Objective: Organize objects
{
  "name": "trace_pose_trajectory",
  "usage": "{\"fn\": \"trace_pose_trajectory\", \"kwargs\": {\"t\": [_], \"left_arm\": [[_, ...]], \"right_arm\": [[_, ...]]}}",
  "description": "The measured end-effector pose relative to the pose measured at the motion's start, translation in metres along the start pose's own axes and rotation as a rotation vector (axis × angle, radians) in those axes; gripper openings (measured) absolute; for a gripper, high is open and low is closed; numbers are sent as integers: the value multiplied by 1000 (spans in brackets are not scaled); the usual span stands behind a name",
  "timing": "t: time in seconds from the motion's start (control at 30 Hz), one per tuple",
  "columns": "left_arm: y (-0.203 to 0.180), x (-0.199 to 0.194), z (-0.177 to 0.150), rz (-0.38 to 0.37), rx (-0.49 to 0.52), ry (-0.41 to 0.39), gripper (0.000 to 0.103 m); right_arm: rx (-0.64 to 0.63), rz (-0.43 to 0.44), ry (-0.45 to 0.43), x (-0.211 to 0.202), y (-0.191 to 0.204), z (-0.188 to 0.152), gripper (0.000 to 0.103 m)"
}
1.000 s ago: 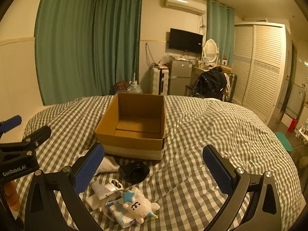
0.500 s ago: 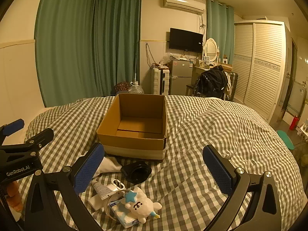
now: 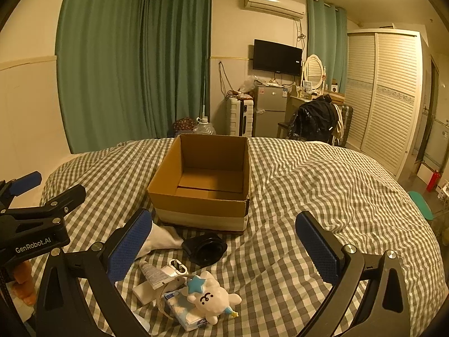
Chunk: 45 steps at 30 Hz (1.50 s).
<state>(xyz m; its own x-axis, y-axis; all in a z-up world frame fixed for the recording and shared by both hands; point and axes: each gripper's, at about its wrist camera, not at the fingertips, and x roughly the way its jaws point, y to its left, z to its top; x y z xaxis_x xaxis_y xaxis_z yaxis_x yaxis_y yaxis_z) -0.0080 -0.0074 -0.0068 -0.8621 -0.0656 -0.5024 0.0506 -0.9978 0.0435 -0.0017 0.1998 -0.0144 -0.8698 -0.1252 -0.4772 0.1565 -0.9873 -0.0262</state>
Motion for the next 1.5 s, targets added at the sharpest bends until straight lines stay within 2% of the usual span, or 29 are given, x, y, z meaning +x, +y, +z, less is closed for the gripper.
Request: {"fn": "trace_pose_trajectory", "kwargs": {"t": [0.47, 0.87, 1.13, 1.33, 1.5], "left_arm": [[3, -5, 6, -6, -27, 17, 103], [-10, -36, 2, -1, -5, 39, 103], [-24, -29, -34, 14, 36, 134, 103], [-38, -5, -65, 19, 88, 208, 103], [-38, 20, -78, 20, 113, 257, 103]], "right_arm": [[-22, -32, 7, -2, -2, 9, 103], [-46, 42, -63, -48, -3, 22, 103], [-90, 68, 25, -53, -8, -14, 103], [-84, 53, 116, -30, -15, -43, 103], [-82, 61, 189, -2, -20, -58, 102]]}}
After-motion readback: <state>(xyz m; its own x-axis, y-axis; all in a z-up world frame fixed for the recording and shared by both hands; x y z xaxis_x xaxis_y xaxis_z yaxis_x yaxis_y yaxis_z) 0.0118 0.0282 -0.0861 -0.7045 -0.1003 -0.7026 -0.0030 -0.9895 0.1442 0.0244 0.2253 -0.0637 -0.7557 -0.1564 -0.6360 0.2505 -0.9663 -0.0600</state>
